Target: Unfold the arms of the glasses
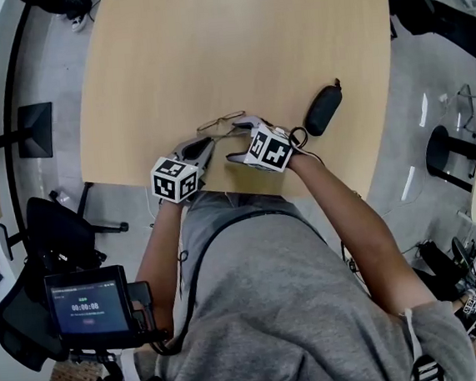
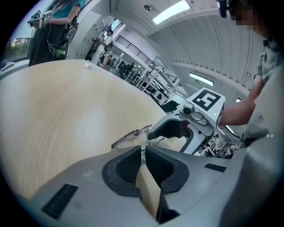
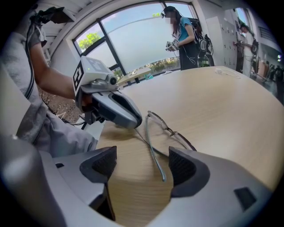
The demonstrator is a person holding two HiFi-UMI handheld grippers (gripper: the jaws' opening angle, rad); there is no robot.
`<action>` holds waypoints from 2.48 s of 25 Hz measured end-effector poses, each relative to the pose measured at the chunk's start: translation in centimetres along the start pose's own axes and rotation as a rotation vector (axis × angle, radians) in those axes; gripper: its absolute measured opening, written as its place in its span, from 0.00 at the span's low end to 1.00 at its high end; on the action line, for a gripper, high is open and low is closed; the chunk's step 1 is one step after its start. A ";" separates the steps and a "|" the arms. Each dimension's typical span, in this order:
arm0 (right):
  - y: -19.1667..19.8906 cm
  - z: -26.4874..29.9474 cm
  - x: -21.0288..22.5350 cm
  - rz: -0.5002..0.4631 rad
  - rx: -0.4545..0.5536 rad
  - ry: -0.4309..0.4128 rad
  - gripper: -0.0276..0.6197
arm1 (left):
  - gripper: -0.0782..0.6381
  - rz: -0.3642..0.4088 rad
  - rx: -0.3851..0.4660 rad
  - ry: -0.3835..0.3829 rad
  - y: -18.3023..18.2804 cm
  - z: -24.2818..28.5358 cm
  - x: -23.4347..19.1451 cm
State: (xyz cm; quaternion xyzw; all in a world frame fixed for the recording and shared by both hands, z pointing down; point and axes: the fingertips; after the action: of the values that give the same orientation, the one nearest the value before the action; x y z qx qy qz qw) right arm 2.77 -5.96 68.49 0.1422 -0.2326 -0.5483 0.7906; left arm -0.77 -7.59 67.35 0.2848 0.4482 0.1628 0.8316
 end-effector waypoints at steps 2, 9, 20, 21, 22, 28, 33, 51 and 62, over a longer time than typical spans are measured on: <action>0.5 -0.2 -0.3 -0.005 -0.016 -0.002 0.58 | 0.12 0.000 0.006 -0.005 -0.5 -0.1 -0.5; 0.9 -0.3 -0.4 0.071 0.000 0.038 0.58 | 0.12 -0.047 -0.027 0.044 0.0 0.5 0.1; 0.3 -0.3 0.0 0.109 0.029 0.046 0.58 | 0.12 -0.081 0.007 0.112 -0.5 1.0 1.4; 0.2 -0.3 0.0 0.107 0.027 0.047 0.58 | 0.12 -0.073 0.009 0.120 -0.8 1.1 1.5; 0.2 -0.3 0.0 0.105 0.026 0.048 0.58 | 0.12 -0.063 0.011 0.125 -1.1 1.2 1.6; 0.3 -0.3 0.0 0.096 0.023 0.031 0.58 | 0.12 -0.012 -0.032 0.067 -1.2 2.0 0.5; 1.1 -0.7 -1.2 0.062 -0.013 0.008 0.58 | 0.12 -0.027 -0.015 0.048 -1.6 2.2 0.1; 1.4 -0.4 -4.8 0.053 0.030 -0.014 0.58 | 0.12 -0.142 0.087 0.031 -2.1 1.5 0.1; 1.2 0.6 -4.2 0.043 0.074 0.013 0.66 | 0.13 0.402 -0.224 0.144 0.8 4.5 5.9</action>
State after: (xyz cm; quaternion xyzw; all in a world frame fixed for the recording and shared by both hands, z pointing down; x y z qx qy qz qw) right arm 2.24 -1.60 68.69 0.1699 -0.2506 -0.5214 0.7978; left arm 6.21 -5.36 65.92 0.2619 0.4198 0.3935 0.7748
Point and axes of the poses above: the fingertips, and each gripper's own axes: z forward along the fingers, x to its right, y out of its underside, and after that the axes turned 6 degrees about y, right-handed
